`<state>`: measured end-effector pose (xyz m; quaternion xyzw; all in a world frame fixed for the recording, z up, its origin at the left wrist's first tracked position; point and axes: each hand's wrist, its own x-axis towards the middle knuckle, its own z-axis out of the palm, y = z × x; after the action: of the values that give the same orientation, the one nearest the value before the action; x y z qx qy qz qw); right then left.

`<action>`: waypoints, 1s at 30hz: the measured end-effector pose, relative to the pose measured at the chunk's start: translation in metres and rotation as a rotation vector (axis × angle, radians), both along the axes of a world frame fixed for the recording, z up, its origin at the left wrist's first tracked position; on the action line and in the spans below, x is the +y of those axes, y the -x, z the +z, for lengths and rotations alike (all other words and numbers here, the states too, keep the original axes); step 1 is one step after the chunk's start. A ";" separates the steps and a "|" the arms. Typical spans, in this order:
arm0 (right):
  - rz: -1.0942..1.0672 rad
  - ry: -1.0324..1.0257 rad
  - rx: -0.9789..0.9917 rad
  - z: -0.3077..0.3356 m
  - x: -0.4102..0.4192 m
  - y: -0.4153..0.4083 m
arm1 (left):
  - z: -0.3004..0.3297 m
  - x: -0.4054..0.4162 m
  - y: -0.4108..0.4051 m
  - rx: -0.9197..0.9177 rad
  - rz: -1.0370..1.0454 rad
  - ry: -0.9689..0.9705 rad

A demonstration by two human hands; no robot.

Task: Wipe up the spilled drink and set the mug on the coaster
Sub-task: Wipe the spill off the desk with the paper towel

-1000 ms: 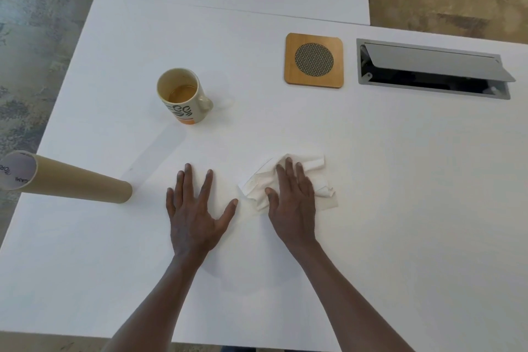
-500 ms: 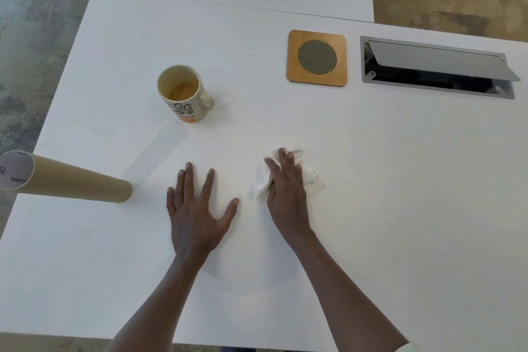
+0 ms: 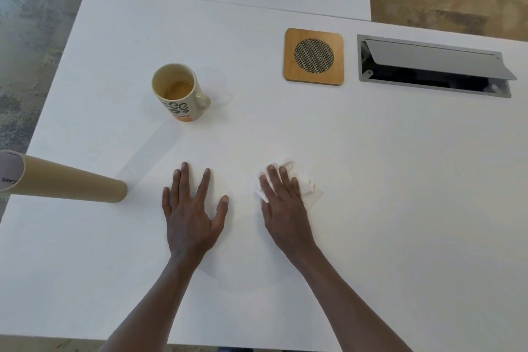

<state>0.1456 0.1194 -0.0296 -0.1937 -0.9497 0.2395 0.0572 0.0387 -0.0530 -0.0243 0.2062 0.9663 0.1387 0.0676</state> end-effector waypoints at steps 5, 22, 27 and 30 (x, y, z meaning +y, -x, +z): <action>-0.132 -0.003 -0.025 0.003 0.024 0.016 | 0.000 0.000 0.000 0.009 -0.002 -0.007; 0.145 -0.085 -0.086 0.004 -0.001 -0.003 | -0.003 -0.003 0.000 0.005 -0.014 -0.011; -0.065 -0.077 -0.126 0.010 0.046 -0.001 | -0.003 -0.001 0.000 0.006 -0.015 -0.021; -0.125 -0.025 -0.131 0.010 0.064 0.034 | -0.004 -0.002 0.000 0.000 -0.014 -0.022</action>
<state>0.1118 0.1833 -0.0197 -0.2670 -0.9404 0.2103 0.0124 0.0388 -0.0551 -0.0285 0.2137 0.9632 0.1490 0.0662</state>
